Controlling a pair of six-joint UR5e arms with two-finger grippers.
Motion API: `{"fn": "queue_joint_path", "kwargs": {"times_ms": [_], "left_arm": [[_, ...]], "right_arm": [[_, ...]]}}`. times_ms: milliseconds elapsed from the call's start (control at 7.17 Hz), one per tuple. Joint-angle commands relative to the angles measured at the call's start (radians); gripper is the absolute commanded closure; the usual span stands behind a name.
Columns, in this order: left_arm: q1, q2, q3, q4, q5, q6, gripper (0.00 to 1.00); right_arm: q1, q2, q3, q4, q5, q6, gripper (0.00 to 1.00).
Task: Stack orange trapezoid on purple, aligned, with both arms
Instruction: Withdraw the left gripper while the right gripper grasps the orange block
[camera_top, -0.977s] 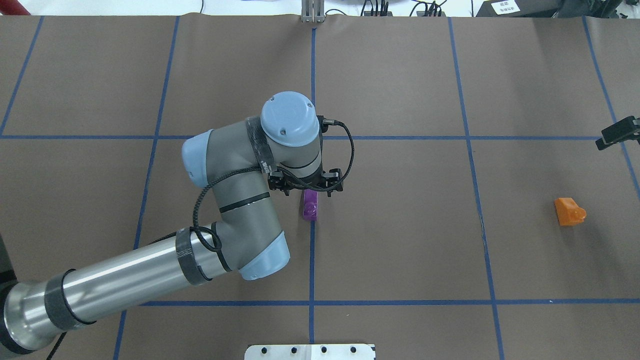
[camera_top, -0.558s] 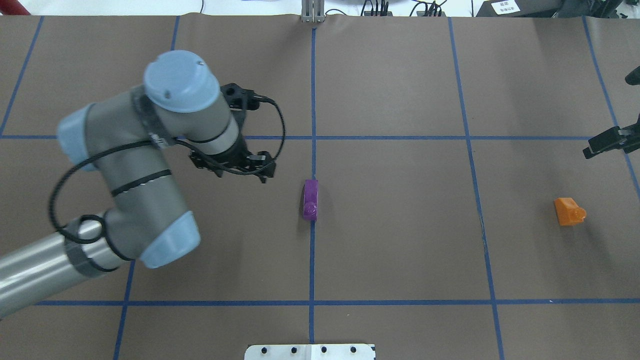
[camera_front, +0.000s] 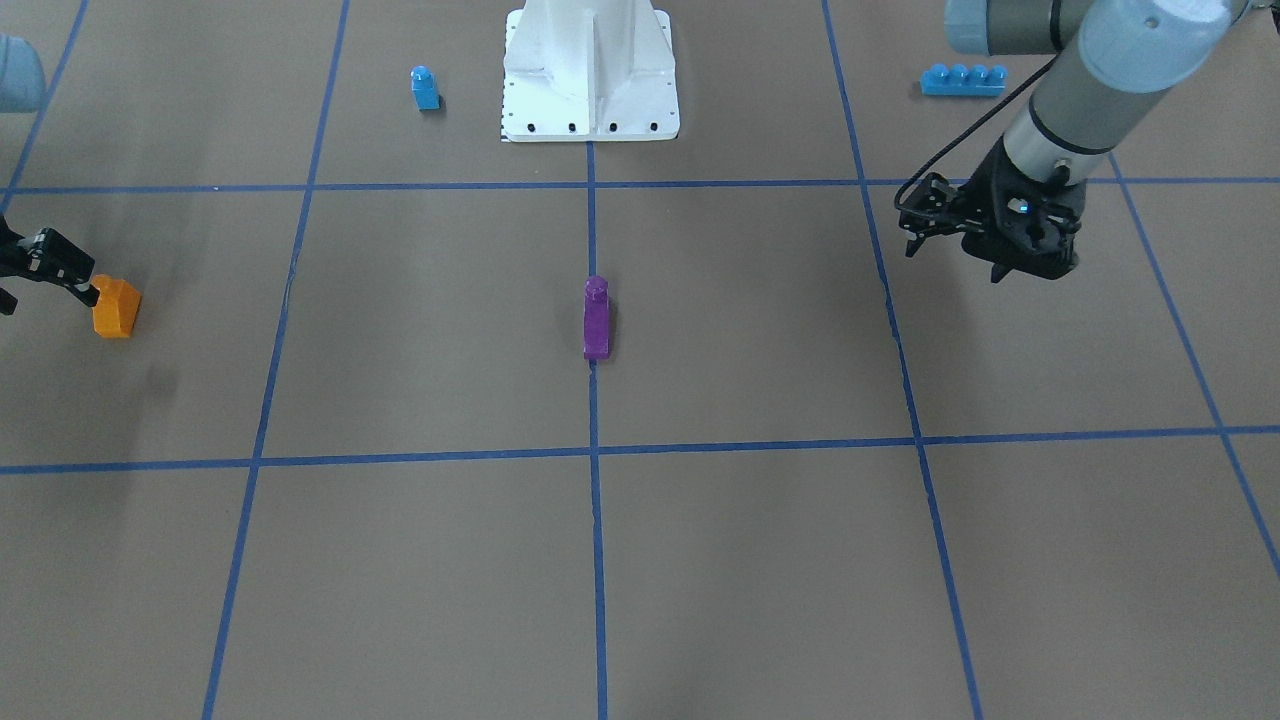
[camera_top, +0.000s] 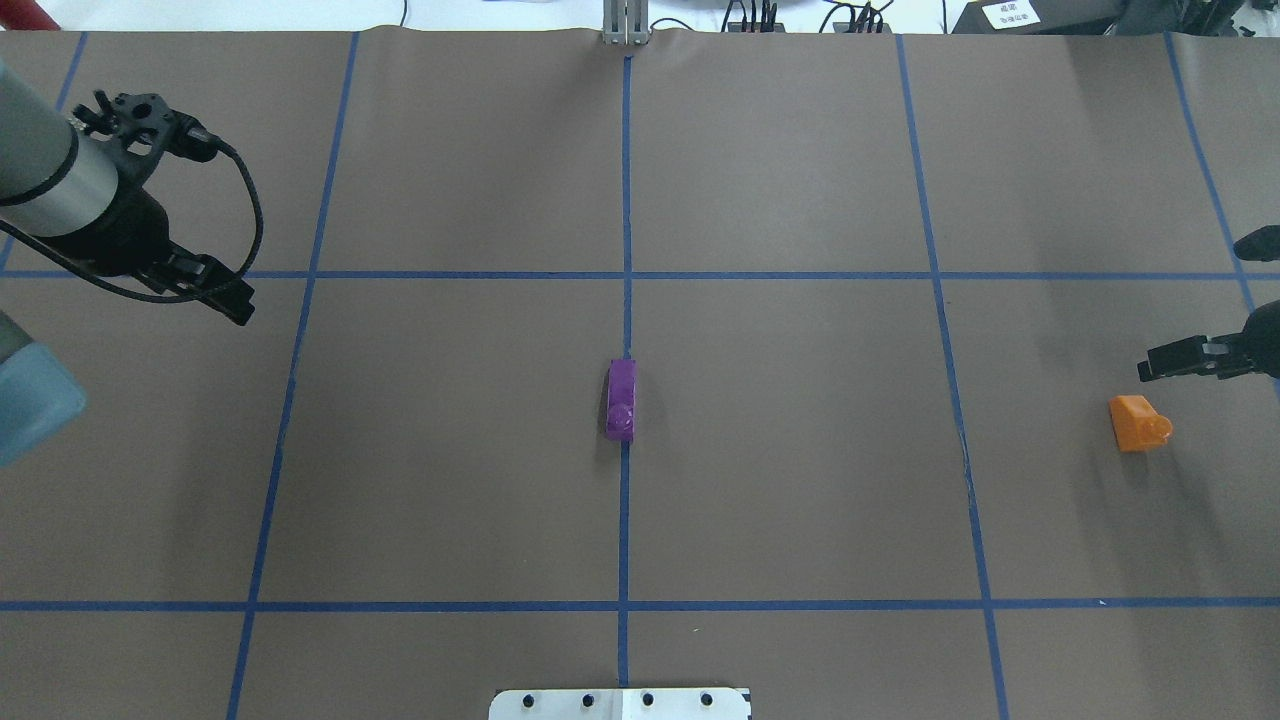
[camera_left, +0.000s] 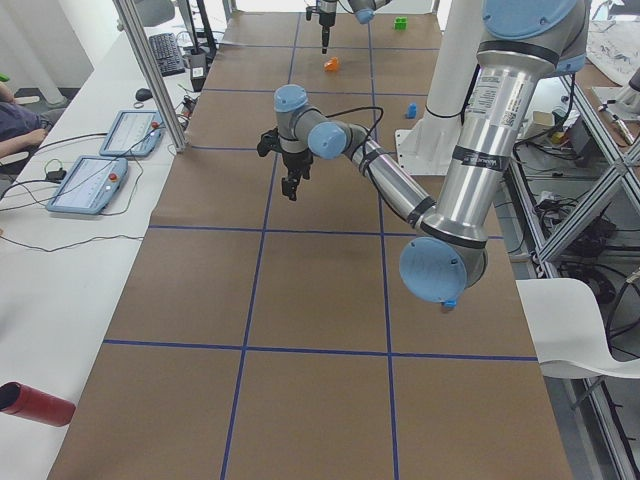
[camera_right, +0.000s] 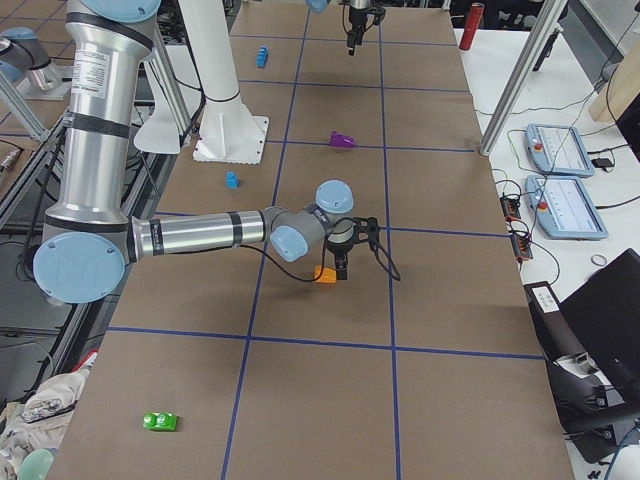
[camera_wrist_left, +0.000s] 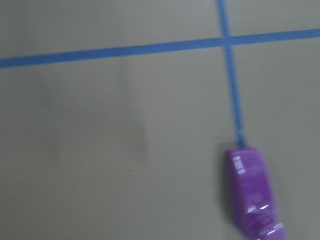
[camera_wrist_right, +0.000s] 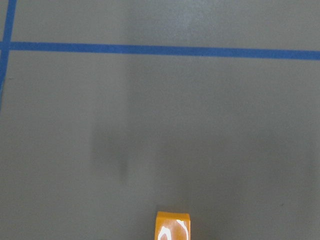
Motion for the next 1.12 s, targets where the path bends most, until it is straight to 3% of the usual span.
{"fn": "queue_joint_path", "kwargs": {"times_ms": [0, 419, 558, 698, 837, 977], "left_arm": [[-0.019, 0.017, -0.003, 0.001, -0.005, 0.033, 0.0], [-0.016, 0.017, 0.0, 0.001, -0.005, 0.033, 0.0], [-0.015, 0.017, 0.0, -0.001, -0.005, 0.032, 0.0], [-0.013, 0.014, 0.0, -0.001, -0.005, 0.021, 0.0], [-0.013, 0.012, 0.002, -0.001, -0.005, 0.021, 0.0], [-0.013, 0.012, 0.0, -0.001, -0.005, 0.021, 0.0]], "right_arm": [[-0.108, -0.031, -0.011, 0.08, -0.097, 0.121, 0.0], [-0.161, -0.029, -0.036, 0.08, -0.112, 0.115, 0.01], [-0.161, -0.032, -0.039, 0.077, -0.115, 0.115, 0.35], [-0.161, -0.032, -0.041, 0.074, -0.114, 0.112, 0.55], [-0.161, -0.037, -0.039, 0.074, -0.114, 0.108, 0.96], [-0.161, -0.038, -0.039, 0.075, -0.115, 0.106, 1.0]]}}
